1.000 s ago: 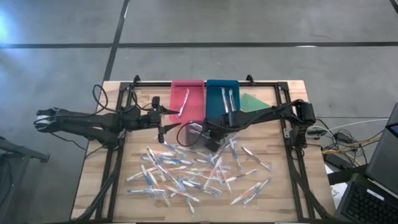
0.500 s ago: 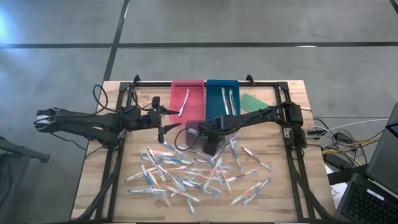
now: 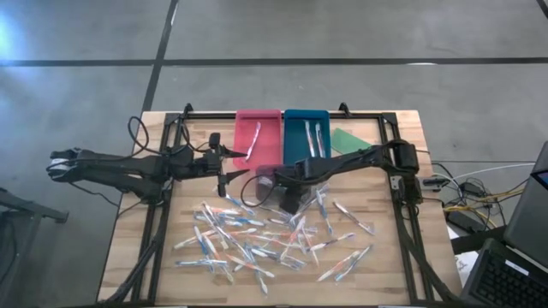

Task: Pick & Place Toothbrushes
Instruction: Put the blue toothbrush into the transparent gray bin, then put the purple toothbrush into the pink bin

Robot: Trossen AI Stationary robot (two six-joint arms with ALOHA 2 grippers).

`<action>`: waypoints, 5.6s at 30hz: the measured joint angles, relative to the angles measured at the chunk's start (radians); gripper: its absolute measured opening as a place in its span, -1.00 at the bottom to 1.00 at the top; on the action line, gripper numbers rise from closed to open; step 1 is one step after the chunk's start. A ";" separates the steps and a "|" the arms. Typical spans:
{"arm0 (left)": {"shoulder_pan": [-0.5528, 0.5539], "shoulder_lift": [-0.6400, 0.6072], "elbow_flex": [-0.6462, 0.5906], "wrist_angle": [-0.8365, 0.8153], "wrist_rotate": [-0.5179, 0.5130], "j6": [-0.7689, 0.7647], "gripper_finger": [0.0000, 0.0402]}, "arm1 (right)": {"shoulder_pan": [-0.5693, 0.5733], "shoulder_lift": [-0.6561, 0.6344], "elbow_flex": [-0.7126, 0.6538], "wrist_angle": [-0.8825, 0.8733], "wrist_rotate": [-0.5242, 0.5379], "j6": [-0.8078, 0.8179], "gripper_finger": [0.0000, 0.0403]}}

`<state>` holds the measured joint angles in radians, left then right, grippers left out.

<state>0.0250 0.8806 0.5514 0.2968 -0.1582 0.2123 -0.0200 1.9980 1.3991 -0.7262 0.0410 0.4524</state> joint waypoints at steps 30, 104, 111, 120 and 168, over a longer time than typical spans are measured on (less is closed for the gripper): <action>0.000 0.000 0.000 -0.001 0.000 -0.003 0.09 | 0.000 -0.469 -0.002 -0.010 0.011 -0.120 -0.54; 0.000 0.000 0.000 -0.003 0.000 -0.003 0.09 | 0.001 -1.008 -0.200 -0.320 0.204 -0.237 -0.96; 0.000 0.000 0.000 -0.009 0.000 -0.003 0.09 | 0.003 -1.009 -0.295 -0.318 0.285 -0.092 -0.96; 0.000 0.001 0.000 -0.009 0.000 -0.010 0.09 | 0.069 -1.007 -0.378 -0.379 0.284 0.174 -0.96; 0.000 0.002 0.000 -0.040 0.000 -0.011 0.09 | 0.600 -0.768 -0.570 -0.201 0.316 0.699 -0.96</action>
<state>0.0254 0.8822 0.5510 0.2569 -0.1581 0.2012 0.5800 1.2299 0.8295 -0.9270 0.3571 1.1512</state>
